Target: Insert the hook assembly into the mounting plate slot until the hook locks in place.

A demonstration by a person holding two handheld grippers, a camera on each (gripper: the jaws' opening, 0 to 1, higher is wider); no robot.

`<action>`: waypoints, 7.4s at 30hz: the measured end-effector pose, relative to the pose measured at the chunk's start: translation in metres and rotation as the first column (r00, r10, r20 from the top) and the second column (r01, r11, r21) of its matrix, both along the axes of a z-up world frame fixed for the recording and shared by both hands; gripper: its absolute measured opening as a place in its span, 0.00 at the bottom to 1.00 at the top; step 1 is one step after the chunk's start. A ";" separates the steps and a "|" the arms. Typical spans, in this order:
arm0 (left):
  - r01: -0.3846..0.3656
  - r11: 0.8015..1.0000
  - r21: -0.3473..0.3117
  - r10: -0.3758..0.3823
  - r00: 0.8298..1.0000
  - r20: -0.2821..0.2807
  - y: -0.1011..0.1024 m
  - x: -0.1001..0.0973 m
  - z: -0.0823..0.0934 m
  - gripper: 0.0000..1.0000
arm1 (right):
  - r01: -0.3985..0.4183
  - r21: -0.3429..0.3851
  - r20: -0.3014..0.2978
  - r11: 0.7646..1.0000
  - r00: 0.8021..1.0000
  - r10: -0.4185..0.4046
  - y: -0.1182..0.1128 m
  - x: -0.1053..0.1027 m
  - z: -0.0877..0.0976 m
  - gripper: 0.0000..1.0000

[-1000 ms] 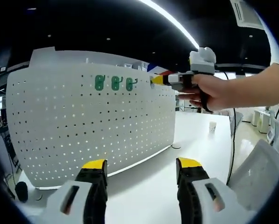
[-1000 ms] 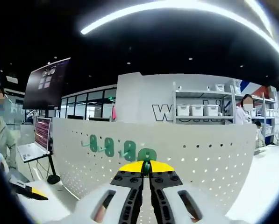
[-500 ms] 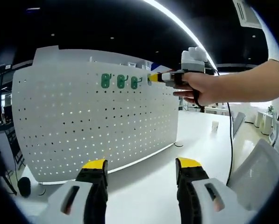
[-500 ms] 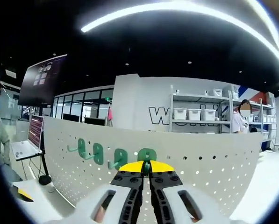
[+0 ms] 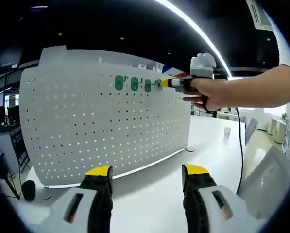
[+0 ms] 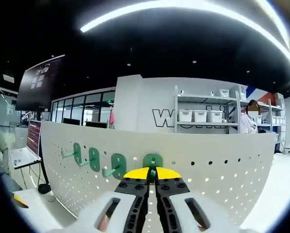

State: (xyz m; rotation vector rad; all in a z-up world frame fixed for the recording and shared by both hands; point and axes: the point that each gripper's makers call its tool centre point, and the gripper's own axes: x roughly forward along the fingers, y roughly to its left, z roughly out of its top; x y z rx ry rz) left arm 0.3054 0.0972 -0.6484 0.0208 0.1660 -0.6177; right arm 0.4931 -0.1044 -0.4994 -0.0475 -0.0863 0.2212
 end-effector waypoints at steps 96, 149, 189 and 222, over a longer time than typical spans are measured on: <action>-0.013 0.999 -0.034 0.012 0.999 -0.034 0.009 -0.002 -0.001 0.52 | 0.015 0.123 0.072 0.992 0.997 -0.024 0.001 -0.006 -0.014 0.33; -0.015 1.000 -0.027 0.016 1.000 0.023 0.010 0.006 0.021 0.55 | -0.273 0.044 0.026 0.961 0.962 0.272 0.004 -0.086 -0.046 0.47; -0.018 1.000 0.020 0.015 0.994 0.108 0.028 0.002 0.040 0.70 | -0.251 0.030 -0.023 0.968 0.968 0.252 -0.029 -0.173 -0.082 0.57; -0.057 0.998 0.019 0.054 0.993 0.104 0.050 -0.035 0.030 0.76 | -0.250 0.020 -0.060 0.968 0.966 0.250 -0.041 -0.221 -0.098 0.60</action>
